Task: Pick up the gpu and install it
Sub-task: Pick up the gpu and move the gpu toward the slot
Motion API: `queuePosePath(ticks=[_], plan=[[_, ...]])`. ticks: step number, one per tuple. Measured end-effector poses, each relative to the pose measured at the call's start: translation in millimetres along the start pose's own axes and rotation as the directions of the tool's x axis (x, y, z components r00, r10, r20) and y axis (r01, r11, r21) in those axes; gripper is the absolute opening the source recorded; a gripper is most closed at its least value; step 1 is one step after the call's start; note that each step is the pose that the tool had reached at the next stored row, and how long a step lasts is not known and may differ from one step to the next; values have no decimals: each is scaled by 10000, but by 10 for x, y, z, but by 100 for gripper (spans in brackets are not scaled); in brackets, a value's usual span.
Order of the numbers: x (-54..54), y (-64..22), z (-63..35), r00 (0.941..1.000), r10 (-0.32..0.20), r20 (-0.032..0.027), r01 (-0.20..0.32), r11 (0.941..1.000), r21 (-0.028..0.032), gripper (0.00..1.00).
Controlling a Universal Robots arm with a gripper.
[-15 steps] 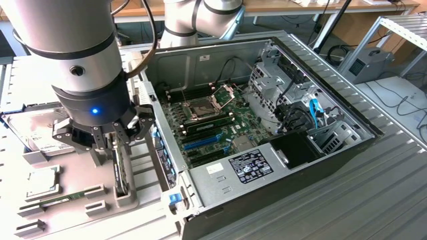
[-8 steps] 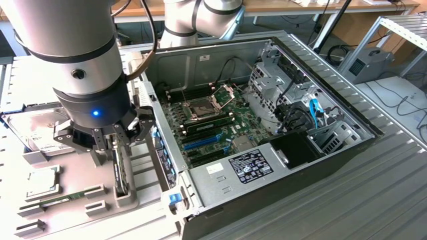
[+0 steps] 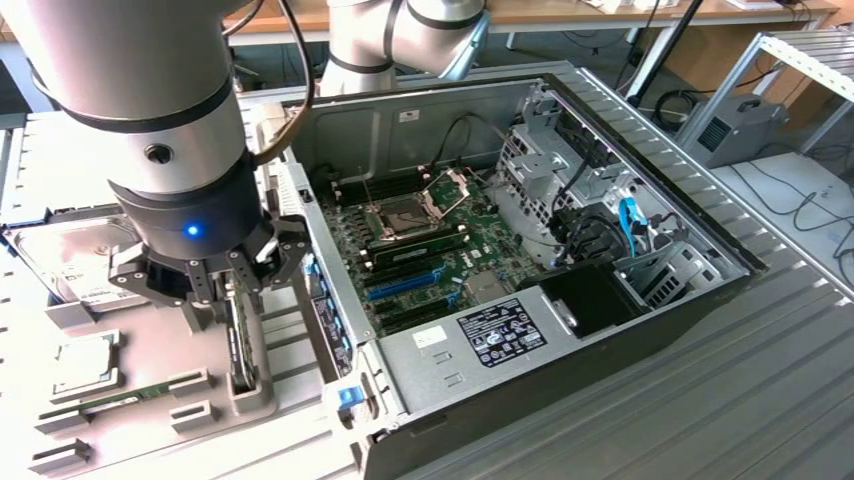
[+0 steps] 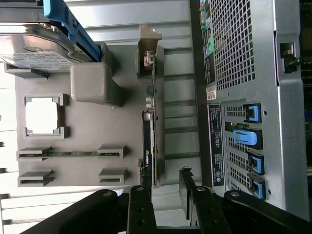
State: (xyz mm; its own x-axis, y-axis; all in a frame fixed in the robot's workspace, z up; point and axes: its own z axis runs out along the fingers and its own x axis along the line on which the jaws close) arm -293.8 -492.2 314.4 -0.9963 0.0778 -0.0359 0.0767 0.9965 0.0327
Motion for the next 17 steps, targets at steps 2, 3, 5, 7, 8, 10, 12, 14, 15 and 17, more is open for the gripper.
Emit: queuePosePath(ticks=[2, 3, 5, 7, 8, 10, 12, 14, 15, 17], plan=[[1, 0, 8, 10000, 0, -1, 0, 10000, 1, 36], [1, 0, 14, 10000, 1, 0, -1, 10000, 0, 36], [1, -1, 23, 10000, 0, 0, 0, 10000, 0, 36], [2, -1, 30, 10000, 0, 0, 0, 10000, 0, 36], [2, -1, 34, 10000, 0, 0, 0, 10000, 0, 36], [2, -1, 42, 10000, 0, 0, 0, 10000, 0, 36], [3, -2, 49, 10000, 0, 0, 0, 10000, 0, 36], [3, -2, 57, 10000, 0, 0, 0, 10000, 0, 36], [3, -2, 61, 10000, 0, 0, 0, 10000, 0, 36], [4, -2, 70, 10000, 0, -1, 0, 10000, 0, 36]])
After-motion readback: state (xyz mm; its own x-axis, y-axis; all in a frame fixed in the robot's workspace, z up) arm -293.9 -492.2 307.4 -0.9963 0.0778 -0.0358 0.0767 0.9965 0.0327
